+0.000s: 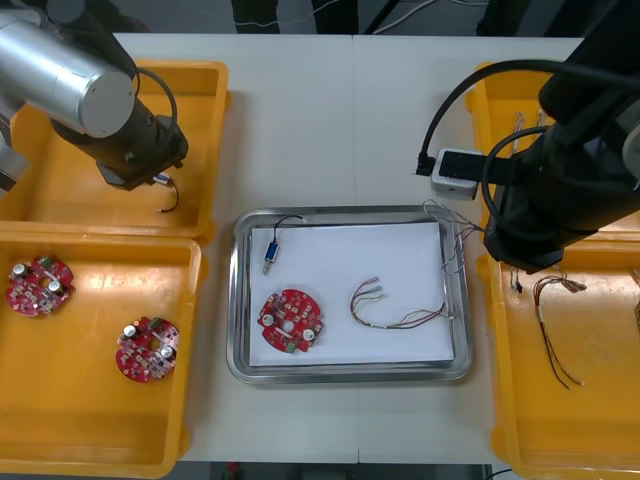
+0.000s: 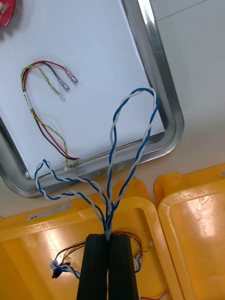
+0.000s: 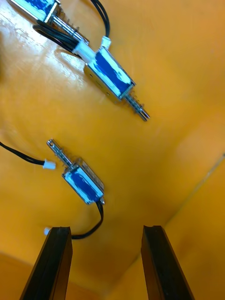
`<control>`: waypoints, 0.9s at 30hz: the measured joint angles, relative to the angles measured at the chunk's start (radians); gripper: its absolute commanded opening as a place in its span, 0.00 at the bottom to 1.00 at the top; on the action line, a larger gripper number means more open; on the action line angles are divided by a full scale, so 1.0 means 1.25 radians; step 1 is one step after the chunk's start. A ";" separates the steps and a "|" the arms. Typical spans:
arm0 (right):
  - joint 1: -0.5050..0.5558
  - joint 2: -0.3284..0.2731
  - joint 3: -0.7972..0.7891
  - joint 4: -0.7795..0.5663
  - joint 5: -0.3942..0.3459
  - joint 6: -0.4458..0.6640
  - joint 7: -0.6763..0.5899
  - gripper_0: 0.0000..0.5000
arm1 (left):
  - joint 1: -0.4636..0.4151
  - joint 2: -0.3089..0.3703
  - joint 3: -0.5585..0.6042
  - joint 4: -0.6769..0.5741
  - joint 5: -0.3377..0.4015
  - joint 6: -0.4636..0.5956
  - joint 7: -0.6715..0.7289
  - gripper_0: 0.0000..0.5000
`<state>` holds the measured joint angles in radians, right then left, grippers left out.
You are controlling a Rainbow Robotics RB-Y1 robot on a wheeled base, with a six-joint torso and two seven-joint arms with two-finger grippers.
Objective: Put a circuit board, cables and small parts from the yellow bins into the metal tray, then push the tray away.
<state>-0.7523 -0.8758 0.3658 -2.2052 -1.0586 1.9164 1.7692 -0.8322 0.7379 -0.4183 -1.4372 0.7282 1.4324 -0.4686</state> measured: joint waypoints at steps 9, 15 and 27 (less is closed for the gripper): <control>-0.048 0.043 0.112 0.030 0.046 -0.015 0.008 0.00 | -0.004 0.000 0.000 0.090 -0.001 -0.014 0.021 0.90; -0.069 0.059 0.178 0.090 0.062 -0.100 0.018 0.00 | -0.012 -0.001 0.000 0.138 -0.002 -0.049 0.051 0.93; -0.086 0.106 0.234 0.205 0.077 -0.177 0.175 0.00 | -0.025 -0.009 0.000 0.164 -0.006 -0.072 0.066 0.95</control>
<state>-0.8600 -0.7433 0.6582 -1.9485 -0.9618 1.6952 1.9875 -0.8635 0.7262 -0.4183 -1.2317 0.7212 1.3420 -0.3855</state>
